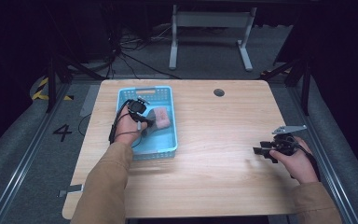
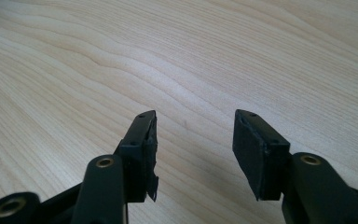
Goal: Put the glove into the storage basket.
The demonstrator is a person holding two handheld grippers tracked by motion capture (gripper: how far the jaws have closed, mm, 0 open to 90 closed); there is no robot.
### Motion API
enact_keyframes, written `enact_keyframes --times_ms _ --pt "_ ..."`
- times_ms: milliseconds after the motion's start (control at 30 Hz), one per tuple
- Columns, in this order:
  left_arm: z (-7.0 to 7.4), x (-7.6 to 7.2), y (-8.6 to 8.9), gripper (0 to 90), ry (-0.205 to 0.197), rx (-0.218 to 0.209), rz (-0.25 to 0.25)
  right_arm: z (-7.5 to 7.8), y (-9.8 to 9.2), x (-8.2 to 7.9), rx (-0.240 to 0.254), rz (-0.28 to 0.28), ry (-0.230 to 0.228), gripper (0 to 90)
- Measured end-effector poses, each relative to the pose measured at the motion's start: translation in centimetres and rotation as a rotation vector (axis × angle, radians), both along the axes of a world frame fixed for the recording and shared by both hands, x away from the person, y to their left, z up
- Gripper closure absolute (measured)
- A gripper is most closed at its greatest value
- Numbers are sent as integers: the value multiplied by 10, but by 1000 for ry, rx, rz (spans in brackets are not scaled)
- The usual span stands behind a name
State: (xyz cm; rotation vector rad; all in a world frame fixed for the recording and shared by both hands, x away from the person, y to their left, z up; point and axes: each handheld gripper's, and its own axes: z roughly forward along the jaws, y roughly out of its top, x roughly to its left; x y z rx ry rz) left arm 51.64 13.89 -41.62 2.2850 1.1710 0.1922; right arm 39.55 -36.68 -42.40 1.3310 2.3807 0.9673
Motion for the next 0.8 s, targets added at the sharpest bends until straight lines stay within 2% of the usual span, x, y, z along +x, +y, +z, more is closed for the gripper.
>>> enact_keyframes --times_ms 100,233,300,367,533,633,733,800 --pt "-2 1 -1 654 -2 2 -15 -1 1 0 1 1 2 505" --pt "-3 2 -2 650 -2 25 -29 0 1 0 3 3 2 504" --pt "-6 4 -4 643 -15 65 -47 -1 1 0 2 4 3 503" --pt "-8 6 -6 633 -23 89 -68 -1 1 0 1 1 1 502" --pt "-10 10 -10 623 -47 113 -90 1 2 -1 6 4 -1 499" --pt "-11 12 -12 599 -69 146 -104 1 2 0 9 7 -2 497" --pt "-12 13 -14 538 -92 155 -94 0 2 0 6 6 -2 497" --pt "-11 12 -16 514 -91 161 -59 1 2 -1 11 5 -2 495"
